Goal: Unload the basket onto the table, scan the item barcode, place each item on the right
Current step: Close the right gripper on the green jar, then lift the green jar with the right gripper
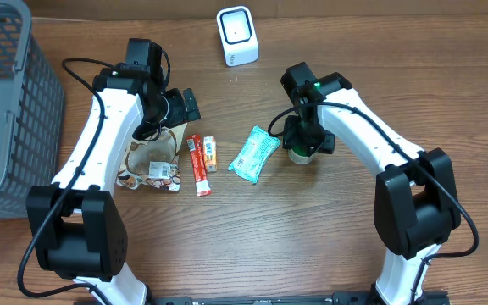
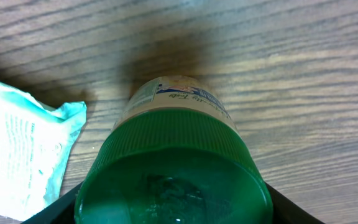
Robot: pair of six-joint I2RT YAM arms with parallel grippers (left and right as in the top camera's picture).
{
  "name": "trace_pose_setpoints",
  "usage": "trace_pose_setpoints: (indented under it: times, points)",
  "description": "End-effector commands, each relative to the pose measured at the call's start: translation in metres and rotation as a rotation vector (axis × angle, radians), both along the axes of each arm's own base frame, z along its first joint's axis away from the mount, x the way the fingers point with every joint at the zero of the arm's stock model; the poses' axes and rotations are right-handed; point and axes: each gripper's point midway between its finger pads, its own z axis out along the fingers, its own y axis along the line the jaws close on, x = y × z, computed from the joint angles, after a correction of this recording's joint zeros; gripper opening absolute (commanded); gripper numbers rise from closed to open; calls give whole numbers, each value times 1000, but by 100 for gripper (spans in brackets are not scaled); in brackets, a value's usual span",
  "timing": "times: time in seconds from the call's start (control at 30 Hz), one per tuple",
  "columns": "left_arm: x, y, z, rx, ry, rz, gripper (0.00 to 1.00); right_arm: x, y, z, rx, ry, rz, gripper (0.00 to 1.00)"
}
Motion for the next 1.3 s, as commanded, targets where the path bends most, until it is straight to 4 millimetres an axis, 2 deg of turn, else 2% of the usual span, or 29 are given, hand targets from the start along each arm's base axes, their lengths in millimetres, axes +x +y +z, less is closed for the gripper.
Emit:
trace_pose_setpoints:
  times: [0.0, 0.17, 0.2, 0.3, 0.33, 0.47, 0.93, 1.1, 1.27]
  points:
    - [5, -2, 7, -11, -18, 0, 99, -10, 2, -4, 19, 48, -126, 64]
    - [5, -2, 7, -11, -18, 0, 100, -13, 5, -4, 36, 62, -186, 64]
    - [5, -2, 7, -11, -18, 0, 100, -13, 5, -4, 35, 64, -176, 67]
    - [5, -2, 7, -11, -18, 0, 100, -9, 6, -4, 42, 49, -32, 79]
    - [5, -2, 7, -11, -18, 0, 99, -7, 6, -5, 43, 42, 21, 79]
    - [5, -2, 7, -11, -18, 0, 100, -1, 7, -5, 38, 19, 144, 79]
    - [5, -2, 7, -11, -18, 0, 99, 9, 0, -4, -11, -26, 202, 80]
    - [5, -2, 7, -11, -18, 0, 100, 11, 0, -4, -14, -33, 231, 87]
    - [5, -2, 7, -11, -18, 0, 100, 11, 2, -4, -1, -30, 231, 87]
